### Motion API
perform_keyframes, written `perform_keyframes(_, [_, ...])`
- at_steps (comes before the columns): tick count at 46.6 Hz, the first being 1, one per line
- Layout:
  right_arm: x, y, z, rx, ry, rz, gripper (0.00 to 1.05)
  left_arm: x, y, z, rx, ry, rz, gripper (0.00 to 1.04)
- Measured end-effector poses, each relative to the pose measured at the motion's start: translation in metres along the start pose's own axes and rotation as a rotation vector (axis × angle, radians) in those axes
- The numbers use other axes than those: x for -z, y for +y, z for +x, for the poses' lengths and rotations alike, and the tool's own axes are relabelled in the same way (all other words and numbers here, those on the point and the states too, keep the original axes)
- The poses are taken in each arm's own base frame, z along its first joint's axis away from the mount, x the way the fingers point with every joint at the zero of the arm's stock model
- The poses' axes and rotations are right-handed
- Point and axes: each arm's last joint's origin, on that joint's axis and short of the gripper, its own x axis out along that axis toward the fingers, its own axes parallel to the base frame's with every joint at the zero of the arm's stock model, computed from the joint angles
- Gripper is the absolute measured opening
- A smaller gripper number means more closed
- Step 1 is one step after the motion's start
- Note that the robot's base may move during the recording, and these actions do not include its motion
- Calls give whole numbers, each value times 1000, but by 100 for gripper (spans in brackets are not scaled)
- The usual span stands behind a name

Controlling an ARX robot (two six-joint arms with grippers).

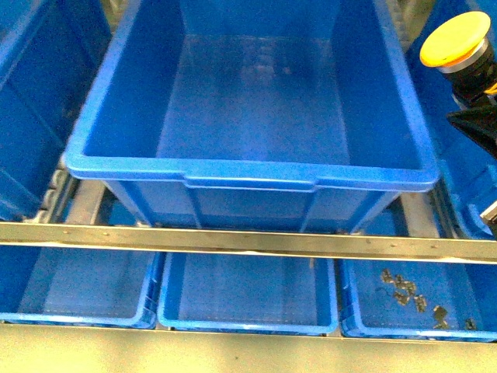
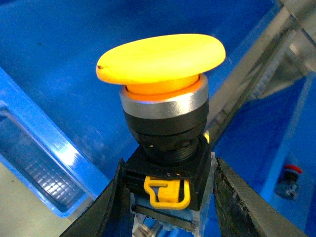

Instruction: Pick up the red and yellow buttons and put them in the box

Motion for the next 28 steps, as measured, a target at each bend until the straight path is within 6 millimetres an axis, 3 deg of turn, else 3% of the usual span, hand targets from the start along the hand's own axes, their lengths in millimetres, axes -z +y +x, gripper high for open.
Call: perform_keyframes(28, [1, -8, 6, 23, -8, 33, 36, -1, 0, -12, 0, -9, 2, 3])
